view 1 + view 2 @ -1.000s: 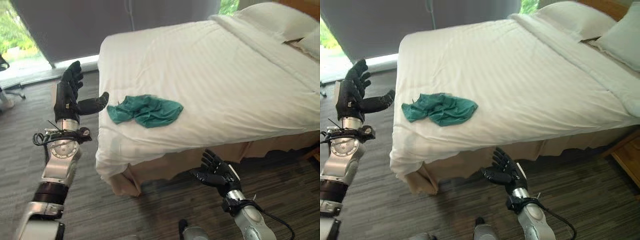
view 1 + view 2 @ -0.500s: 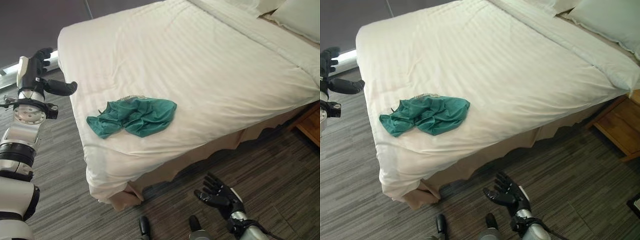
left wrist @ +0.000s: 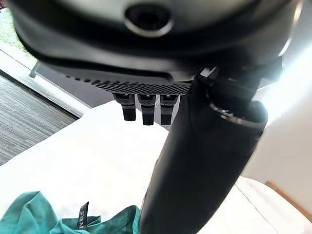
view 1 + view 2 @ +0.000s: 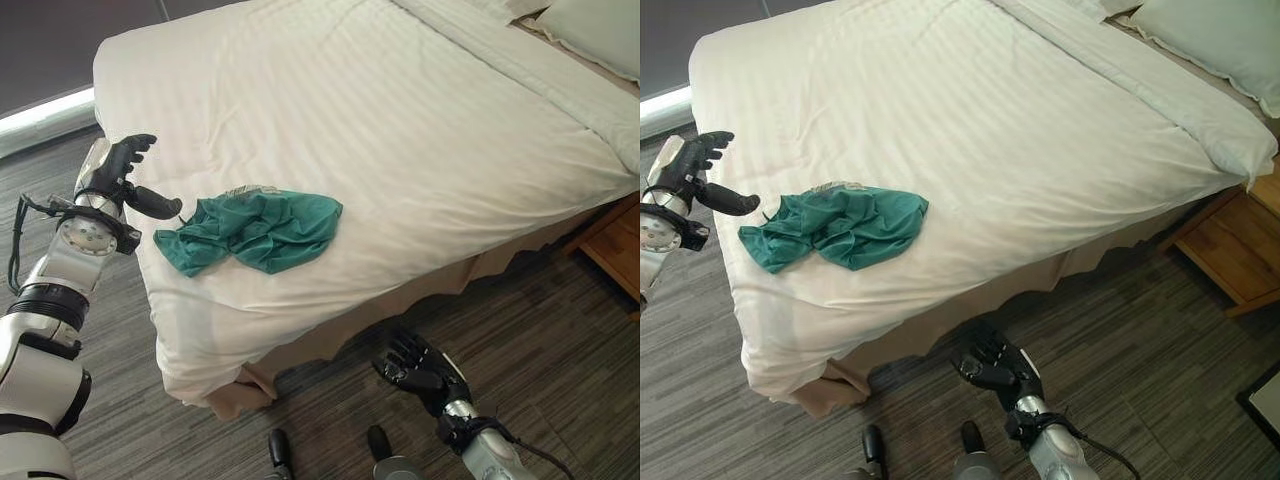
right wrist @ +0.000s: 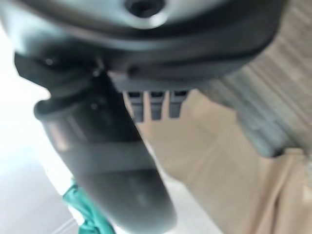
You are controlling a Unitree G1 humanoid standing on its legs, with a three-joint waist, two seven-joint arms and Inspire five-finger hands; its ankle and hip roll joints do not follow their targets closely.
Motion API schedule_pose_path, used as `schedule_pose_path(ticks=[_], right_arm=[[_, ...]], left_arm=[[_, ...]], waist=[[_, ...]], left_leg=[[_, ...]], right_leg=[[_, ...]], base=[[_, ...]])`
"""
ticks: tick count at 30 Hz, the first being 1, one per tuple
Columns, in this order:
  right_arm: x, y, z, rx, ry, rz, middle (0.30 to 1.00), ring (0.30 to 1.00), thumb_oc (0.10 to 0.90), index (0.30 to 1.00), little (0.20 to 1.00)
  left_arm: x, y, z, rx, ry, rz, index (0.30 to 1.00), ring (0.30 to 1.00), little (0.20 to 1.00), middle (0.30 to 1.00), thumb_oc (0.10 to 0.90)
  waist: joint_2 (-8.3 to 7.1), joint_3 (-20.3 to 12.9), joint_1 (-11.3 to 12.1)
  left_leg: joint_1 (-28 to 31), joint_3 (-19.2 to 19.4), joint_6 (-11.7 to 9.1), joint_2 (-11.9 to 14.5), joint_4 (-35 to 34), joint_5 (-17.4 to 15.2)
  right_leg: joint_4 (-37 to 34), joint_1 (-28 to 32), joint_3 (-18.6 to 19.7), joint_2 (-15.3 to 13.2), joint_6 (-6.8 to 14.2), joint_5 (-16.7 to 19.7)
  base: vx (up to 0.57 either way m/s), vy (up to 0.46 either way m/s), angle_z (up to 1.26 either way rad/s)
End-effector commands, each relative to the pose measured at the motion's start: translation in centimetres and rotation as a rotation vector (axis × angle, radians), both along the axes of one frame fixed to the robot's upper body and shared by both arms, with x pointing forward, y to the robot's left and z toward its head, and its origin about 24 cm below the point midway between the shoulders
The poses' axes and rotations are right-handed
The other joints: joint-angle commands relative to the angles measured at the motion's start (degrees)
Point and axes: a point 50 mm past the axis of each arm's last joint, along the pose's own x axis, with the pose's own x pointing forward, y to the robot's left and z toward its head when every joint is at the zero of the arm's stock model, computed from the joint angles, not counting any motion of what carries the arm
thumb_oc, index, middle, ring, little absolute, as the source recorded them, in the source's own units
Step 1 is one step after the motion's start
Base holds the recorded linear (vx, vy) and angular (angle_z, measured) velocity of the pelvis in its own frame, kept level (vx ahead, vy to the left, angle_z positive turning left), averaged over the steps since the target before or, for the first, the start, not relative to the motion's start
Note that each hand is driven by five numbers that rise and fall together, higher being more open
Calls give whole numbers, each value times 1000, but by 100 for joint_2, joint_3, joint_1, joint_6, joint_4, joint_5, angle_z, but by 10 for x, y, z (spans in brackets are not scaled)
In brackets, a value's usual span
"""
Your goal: Pick up bed clothes into laundry basket.
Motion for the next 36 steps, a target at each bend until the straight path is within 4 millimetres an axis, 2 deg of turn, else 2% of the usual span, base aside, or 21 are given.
schedule_pose_path(ticks=[1, 9, 19, 23, 26, 27, 28, 32, 36], right_arm=[[15, 1, 23, 5, -155, 54, 900, 900, 800, 900, 900], [19, 2, 26, -3, -170, 70, 900, 900, 800, 900, 900], [21, 9, 26, 12, -169, 100, 900, 900, 800, 900, 900], [21, 10, 26, 5, -170, 115, 900, 900, 800, 900, 900], [22, 10, 27, -11, -172, 115, 900, 900, 800, 900, 900], [23, 9, 28, -11, -177, 106, 900, 900, 800, 900, 900], [23, 9, 29, 6, -180, 90, 900, 900, 800, 900, 900], [22, 9, 28, 10, -176, 85, 900, 900, 800, 900, 900], [18, 11, 26, 16, -169, 104, 900, 900, 800, 900, 900]], left_arm=[[6, -15, 90, 37, -301, -53, 900, 900, 900, 900, 800], [14, -29, 82, 34, -280, -92, 900, 900, 900, 900, 800], [18, -28, 59, 18, -212, -67, 900, 900, 900, 900, 800], [20, -24, 38, 5, -141, -25, 900, 900, 900, 900, 800], [19, -13, 12, -31, -59, 47, 900, 900, 900, 900, 800], [17, -7, 1, -49, -29, 85, 533, 533, 533, 533, 555], [12, 0, -10, -90, -10, 125, 300, 300, 300, 300, 400], [4, 12, -23, -138, 17, 169, 300, 300, 300, 300, 400], [4, 15, -10, -136, -22, 169, 300, 300, 300, 300, 400]], waist=[[-203, -275, 62], [-264, -150, 19], [-362, 39, -28], [-430, 141, -90], [-545, 215, -185], [-611, 232, -230], [-707, 213, -276], [-800, 121, -304], [-770, -18, -290]], left_leg=[[-465, -45, -208, 216, 5, 188], [-570, -46, -206, 247, 5, 209], [-669, 108, -193, 302, 5, 213], [-735, 140, -197, 337, 5, 219], [-812, 208, -211, 411, 5, 222], [-842, 246, -217, 451, 5, 220], [-885, 300, -229, 498, 5, 223], [-878, 409, -228, 536, 5, 188], [-744, 502, -224, 535, 5, 114]], right_leg=[[61, 203, 20, -154, 74, -408], [67, 75, 48, -142, 77, -369], [147, -214, 192, -117, 100, -291], [159, -347, 253, -87, 108, -253], [190, -518, 314, -19, 112, -207], [193, -596, 363, 10, 116, -171], [161, -677, 430, 52, 120, -108], [89, -732, 531, 74, 130, -42], [74, -673, 606, 32, 122, -91]], base=[[0, 0, 0], [-14, 2, 0], [-16, 16, -9], [-31, 22, -10], [-53, 28, -16], [-65, 22, -16], [-45, 7, -24], [21, 10, -23], [78, 26, -20]])
